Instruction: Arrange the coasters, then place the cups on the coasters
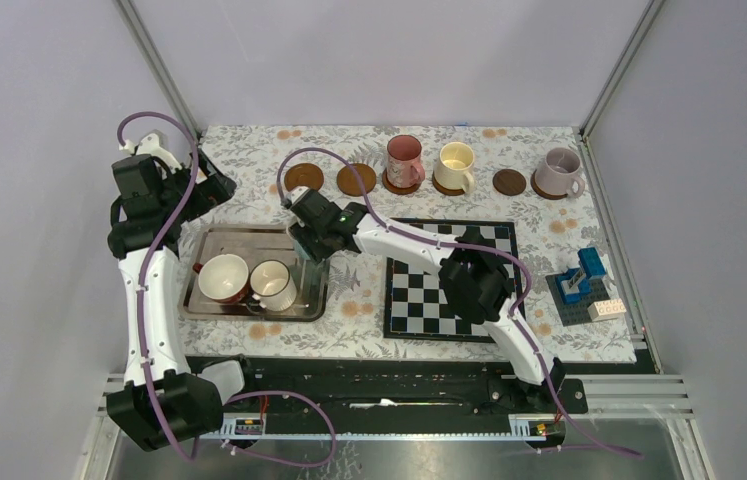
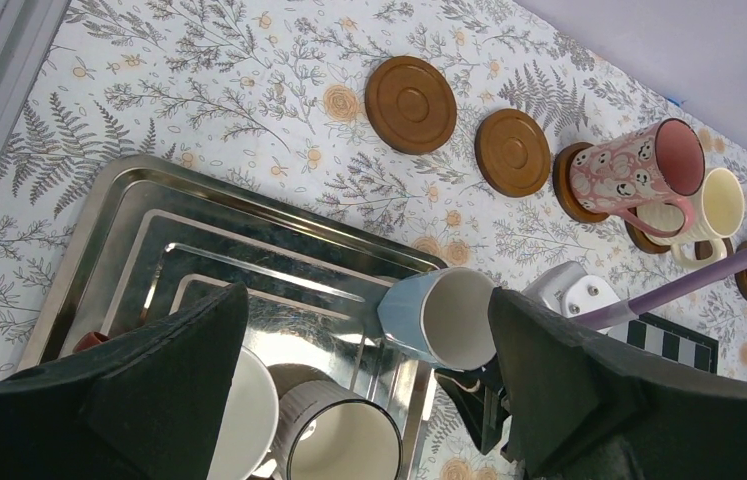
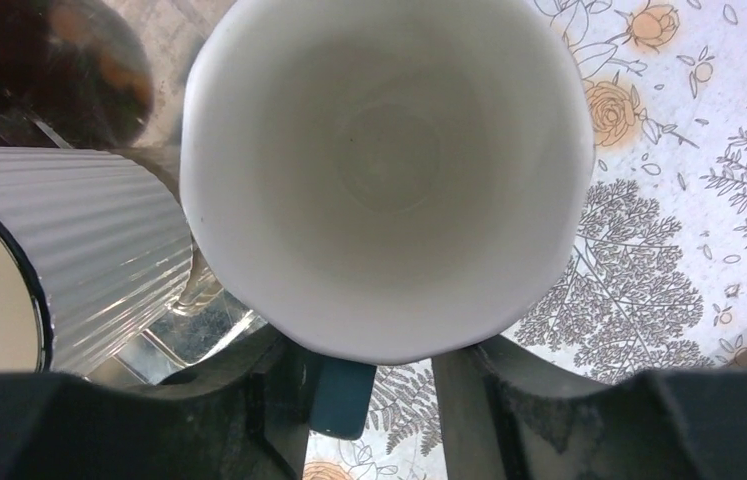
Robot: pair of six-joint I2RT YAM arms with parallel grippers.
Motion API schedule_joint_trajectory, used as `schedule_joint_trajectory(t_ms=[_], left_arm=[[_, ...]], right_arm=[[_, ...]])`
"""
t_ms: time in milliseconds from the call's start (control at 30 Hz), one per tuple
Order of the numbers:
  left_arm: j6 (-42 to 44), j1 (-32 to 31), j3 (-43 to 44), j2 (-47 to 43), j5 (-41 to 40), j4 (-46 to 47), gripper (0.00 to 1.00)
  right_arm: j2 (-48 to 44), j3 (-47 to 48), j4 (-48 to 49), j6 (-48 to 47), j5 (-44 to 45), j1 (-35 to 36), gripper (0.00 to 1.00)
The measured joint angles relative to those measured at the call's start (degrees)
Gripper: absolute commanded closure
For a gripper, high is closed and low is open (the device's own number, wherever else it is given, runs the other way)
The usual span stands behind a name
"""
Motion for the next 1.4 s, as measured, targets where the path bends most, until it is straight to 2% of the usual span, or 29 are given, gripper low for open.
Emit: schedule_joint_trajectory(t_ms=[233,333,367,667,833,1100,1400], left_arm=[[0.0,0.2,0.0,0.0,0.1,0.0,0.01],[0.0,0.3,-0.3,-0.1,0.2,0.1,0.01],[0.0,0.4,-0.5,-0.1,0.2,0.1,0.01],[-0.3,0.5,-1.8,-0.5,1.0,0.0,0.01],[-0.3,0.5,-1.9,-0.5,1.3,0.0,0.01],[-0.3,0.5,-1.9,-0.5,1.8,0.0,0.01],[-0.3,0.5,-3.1,-0.6,3.5,0.3,0.01]], right_arm=[[0.0,0.0,0.5,-1.3,-1.0,-0.2,0.80],[0.0,-0.1,0.9,-2.0,-1.1,-0.3,0.98],[0.0,-0.2,1.0,-2.2,-1.2,-0.3,1.00],[-0.3,-1.1,2.3,-5.5,-1.6,-0.3,1.00],[-3.5,-5.8,3.9,-7.5,-3.0,-0.4,1.00],[-12.1,-11.5,4.2,-8.9,-8.1,-2.7,1.00],[-26.9,-15.4,3.7,-10.1,-12.5,-12.4,1.00]])
